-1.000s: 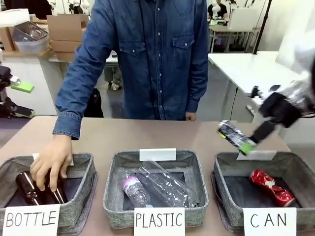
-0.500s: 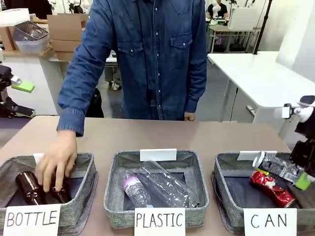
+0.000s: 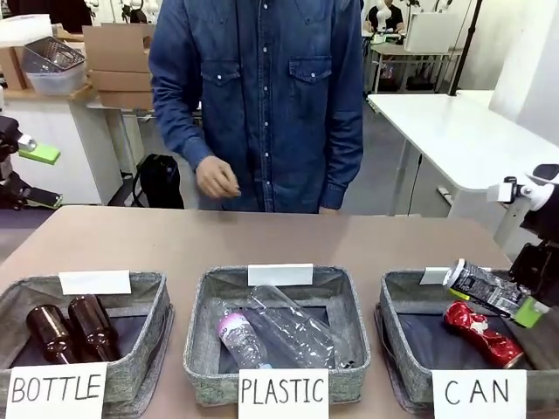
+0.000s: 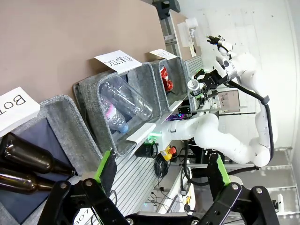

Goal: Sort the can waste into the basket.
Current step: Pick up the can waste from the table and place it in the right Fabric basket.

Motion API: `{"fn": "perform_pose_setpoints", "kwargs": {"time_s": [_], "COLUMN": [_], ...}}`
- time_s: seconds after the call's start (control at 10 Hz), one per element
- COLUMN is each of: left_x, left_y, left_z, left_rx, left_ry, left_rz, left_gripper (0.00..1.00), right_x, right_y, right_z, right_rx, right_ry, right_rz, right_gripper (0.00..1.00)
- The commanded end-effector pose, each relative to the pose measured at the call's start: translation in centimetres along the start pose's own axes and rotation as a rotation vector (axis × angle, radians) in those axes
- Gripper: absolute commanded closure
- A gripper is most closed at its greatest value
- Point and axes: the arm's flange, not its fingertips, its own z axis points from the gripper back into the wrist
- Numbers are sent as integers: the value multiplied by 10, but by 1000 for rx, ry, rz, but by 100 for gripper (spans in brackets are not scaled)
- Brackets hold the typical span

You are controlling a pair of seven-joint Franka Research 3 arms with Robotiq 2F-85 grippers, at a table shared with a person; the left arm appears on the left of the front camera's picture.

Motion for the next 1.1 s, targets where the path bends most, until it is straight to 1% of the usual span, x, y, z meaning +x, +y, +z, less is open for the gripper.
{"fn": "perform_pose_setpoints", "kwargs": {"time_s": [0.0, 0.2, 0.6, 0.7, 0.8, 0.9, 1.0], "left_x": [-2, -2, -2, -2, -2, -2, -2], "left_y": [1, 1, 1, 1, 1, 1, 1], "left_z": [1, 1, 1, 1, 1, 1, 1], "left_rx": [-6, -6, -6, -6, -6, -6, -6], "left_ry": [6, 6, 6, 6, 6, 6, 6], "left_rz": [-18, -18, -18, -18, -18, -18, -18], "left_gripper": [0, 0, 0, 0, 0, 0, 0], "right_x": [1, -1, 0, 3, 9, 13, 5], "right_y": [1, -5, -7, -7, -5, -6, -11], "right_z": [-14, -12, -15, -14, 3, 24, 32], "right_rx": [4, 10, 18, 57, 265, 584, 879], "right_ry": [-54, -100, -100, -171, -541, -1096, -1355], "right_rz": [-66, -86, -69, -67, -86, -233, -268], "right_gripper": [0, 0, 0, 0, 0, 0, 0]}}
